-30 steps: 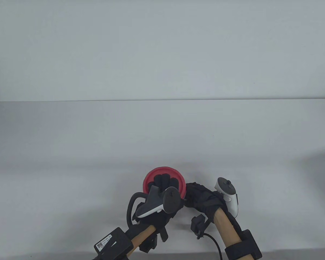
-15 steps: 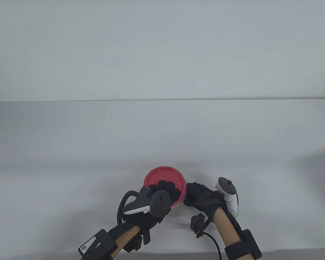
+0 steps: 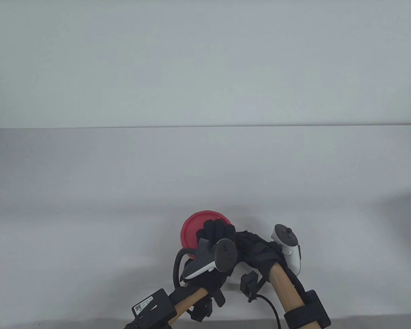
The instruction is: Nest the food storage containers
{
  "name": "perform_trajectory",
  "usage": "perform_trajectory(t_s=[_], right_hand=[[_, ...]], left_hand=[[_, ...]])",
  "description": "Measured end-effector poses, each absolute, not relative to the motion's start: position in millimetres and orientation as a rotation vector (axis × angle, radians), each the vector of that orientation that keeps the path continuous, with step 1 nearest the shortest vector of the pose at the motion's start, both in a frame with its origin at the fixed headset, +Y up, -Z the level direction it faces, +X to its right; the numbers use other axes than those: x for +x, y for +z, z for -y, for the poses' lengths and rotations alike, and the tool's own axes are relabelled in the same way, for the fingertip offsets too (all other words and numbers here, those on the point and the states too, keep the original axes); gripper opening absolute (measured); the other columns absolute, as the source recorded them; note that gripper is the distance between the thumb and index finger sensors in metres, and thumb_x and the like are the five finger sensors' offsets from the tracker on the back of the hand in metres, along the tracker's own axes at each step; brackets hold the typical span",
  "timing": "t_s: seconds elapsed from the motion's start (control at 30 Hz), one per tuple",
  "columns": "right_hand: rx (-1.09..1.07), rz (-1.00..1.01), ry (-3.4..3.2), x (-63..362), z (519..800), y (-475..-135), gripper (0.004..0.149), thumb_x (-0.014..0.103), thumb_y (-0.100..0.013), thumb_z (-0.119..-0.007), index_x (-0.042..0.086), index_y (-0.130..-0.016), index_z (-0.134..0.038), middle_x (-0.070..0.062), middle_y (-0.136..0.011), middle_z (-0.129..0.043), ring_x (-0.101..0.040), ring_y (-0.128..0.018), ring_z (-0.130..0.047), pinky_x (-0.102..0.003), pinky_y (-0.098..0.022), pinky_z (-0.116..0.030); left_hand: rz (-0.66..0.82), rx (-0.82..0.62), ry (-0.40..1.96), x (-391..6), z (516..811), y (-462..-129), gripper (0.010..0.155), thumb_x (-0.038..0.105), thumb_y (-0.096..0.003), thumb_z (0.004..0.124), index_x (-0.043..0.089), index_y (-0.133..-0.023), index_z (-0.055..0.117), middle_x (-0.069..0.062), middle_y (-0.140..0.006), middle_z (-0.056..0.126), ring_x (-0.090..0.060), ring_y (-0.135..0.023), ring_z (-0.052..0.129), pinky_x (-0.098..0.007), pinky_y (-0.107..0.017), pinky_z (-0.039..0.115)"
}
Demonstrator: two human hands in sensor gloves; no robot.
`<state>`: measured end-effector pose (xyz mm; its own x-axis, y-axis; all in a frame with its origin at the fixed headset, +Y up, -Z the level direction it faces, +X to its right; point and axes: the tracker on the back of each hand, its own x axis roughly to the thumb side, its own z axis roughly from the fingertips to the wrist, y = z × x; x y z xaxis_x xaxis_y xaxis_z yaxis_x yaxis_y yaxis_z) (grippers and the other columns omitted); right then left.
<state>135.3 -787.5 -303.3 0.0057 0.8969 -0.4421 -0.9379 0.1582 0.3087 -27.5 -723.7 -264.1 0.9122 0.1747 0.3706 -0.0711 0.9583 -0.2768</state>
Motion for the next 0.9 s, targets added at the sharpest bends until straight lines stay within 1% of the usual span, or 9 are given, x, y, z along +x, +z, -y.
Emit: perform_trajectory(t_s=[0.07,0.23,0.37,0.47,0.6,0.7,0.77,0.83,0.9], right_hand=[[-0.084,-0.614,1.440,135,788,-303,0.040,0.019,-0.063,-0.055,-0.008,-0.092,-0.053,-0.030,-0.108,-0.024,-0.053,-0.095,-0.040,-0.063,-0.063,-0.048],[-0.097,-0.606,1.451,135,788,-303,0.039,0.019,-0.063,-0.056,-0.008,-0.091,-0.055,-0.030,-0.108,-0.027,-0.052,-0.095,-0.042,-0.063,-0.063,-0.050],[-0.123,-0.576,1.486,135,787,-303,0.039,0.019,-0.063,-0.057,-0.008,-0.090,-0.058,-0.027,-0.108,-0.032,-0.051,-0.095,-0.046,-0.062,-0.063,-0.052],[-0.131,-0.568,1.496,136,787,-303,0.038,0.020,-0.063,-0.058,-0.008,-0.088,-0.060,-0.026,-0.107,-0.034,-0.050,-0.094,-0.048,-0.061,-0.063,-0.053],[-0.125,-0.581,1.488,136,788,-302,0.038,0.020,-0.063,-0.057,-0.007,-0.089,-0.059,-0.026,-0.108,-0.033,-0.050,-0.095,-0.047,-0.061,-0.063,-0.052],[-0.124,-0.567,1.509,136,788,-302,0.038,0.022,-0.064,-0.057,-0.006,-0.090,-0.059,-0.025,-0.107,-0.037,-0.050,-0.094,-0.049,-0.061,-0.063,-0.053],[-0.123,-0.562,1.531,137,788,-302,0.039,0.023,-0.065,-0.057,-0.005,-0.091,-0.060,-0.025,-0.108,-0.037,-0.051,-0.094,-0.048,-0.062,-0.063,-0.052],[-0.128,-0.508,1.610,139,785,-302,0.041,0.025,-0.065,-0.057,-0.003,-0.095,-0.058,-0.027,-0.109,-0.036,-0.052,-0.095,-0.047,-0.062,-0.063,-0.051],[-0.131,-0.400,1.751,144,780,-303,0.044,0.026,-0.065,-0.058,-0.004,-0.097,-0.058,-0.028,-0.110,-0.035,-0.052,-0.095,-0.047,-0.063,-0.063,-0.051]], left_hand=[[0.442,-0.262,0.121,-32,723,-264,0.067,0.044,-0.0682,0.041,0.020,-0.120,0.005,-0.012,-0.127,0.003,-0.043,-0.114,0.002,-0.053,-0.083,0.010],[0.584,-0.364,0.211,-48,718,-272,0.066,0.040,-0.0678,0.047,0.022,-0.120,0.010,-0.009,-0.127,0.005,-0.039,-0.114,0.000,-0.050,-0.083,0.007],[0.657,-0.352,0.226,-54,716,-273,0.065,0.035,-0.0669,0.052,0.021,-0.120,0.017,-0.010,-0.127,0.010,-0.037,-0.116,0.006,-0.049,-0.085,0.010],[0.686,-0.352,0.223,-55,715,-274,0.064,0.033,-0.0666,0.052,0.021,-0.120,0.019,-0.009,-0.128,0.012,-0.037,-0.116,0.008,-0.048,-0.086,0.012],[0.672,-0.352,0.201,-54,714,-272,0.065,0.034,-0.0668,0.051,0.021,-0.120,0.017,-0.009,-0.128,0.011,-0.036,-0.116,0.008,-0.048,-0.086,0.012],[0.655,-0.330,0.184,-53,715,-272,0.065,0.037,-0.0667,0.051,0.022,-0.120,0.017,-0.009,-0.128,0.011,-0.036,-0.116,0.009,-0.048,-0.085,0.014],[0.645,-0.350,0.182,-54,712,-274,0.065,0.039,-0.0668,0.050,0.024,-0.121,0.017,-0.007,-0.129,0.011,-0.035,-0.117,0.009,-0.047,-0.086,0.014],[0.627,-0.347,0.237,-58,707,-277,0.065,0.042,-0.0666,0.051,0.028,-0.122,0.021,-0.006,-0.130,0.014,-0.036,-0.118,0.012,-0.049,-0.085,0.014],[0.581,-0.277,0.290,-66,699,-279,0.066,0.045,-0.0662,0.053,0.029,-0.123,0.022,-0.007,-0.130,0.013,-0.038,-0.118,0.011,-0.052,-0.084,0.013]])
